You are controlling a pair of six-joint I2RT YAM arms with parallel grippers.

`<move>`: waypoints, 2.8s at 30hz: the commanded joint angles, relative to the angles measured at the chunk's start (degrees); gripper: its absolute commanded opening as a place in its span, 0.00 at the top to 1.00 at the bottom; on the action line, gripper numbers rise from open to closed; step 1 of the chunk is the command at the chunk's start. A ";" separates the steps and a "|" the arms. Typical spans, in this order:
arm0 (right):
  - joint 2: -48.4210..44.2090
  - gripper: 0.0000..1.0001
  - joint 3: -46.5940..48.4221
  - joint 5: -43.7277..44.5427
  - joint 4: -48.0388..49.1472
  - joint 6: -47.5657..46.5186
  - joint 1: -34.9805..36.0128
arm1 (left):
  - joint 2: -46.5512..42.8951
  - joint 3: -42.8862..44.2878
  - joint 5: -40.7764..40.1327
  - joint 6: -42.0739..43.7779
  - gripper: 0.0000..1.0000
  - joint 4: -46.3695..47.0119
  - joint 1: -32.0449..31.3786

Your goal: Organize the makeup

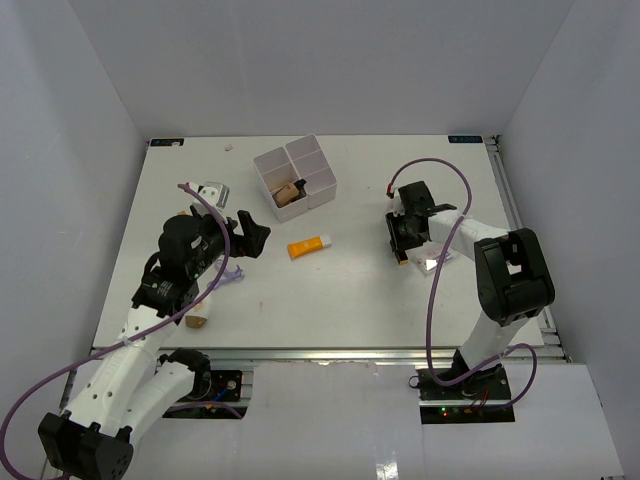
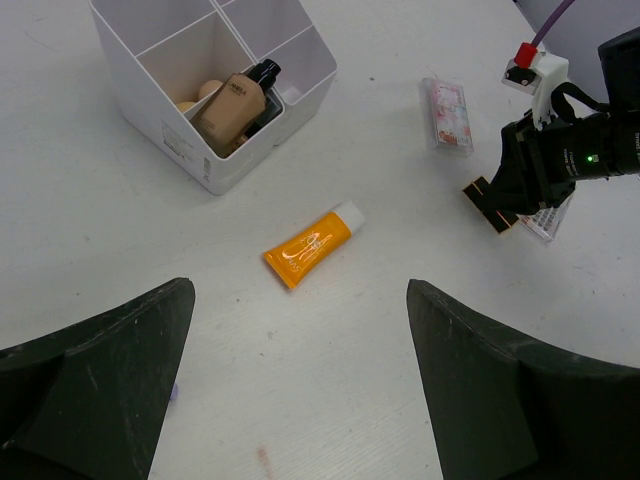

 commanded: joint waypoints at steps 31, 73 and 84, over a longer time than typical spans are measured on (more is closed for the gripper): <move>16.74 0.84 43.70 -16.20 -6.07 -69.01 12.63 | 2.14 -0.77 -7.41 0.56 0.02 -0.24 0.45; 25.29 0.34 48.46 -13.23 1.70 -76.81 14.95 | 3.84 -1.10 -7.37 0.00 0.02 -0.07 3.16; -2.83 0.33 27.39 -31.14 -13.19 -51.02 14.04 | 13.78 0.22 -2.42 -4.33 0.24 -0.15 12.80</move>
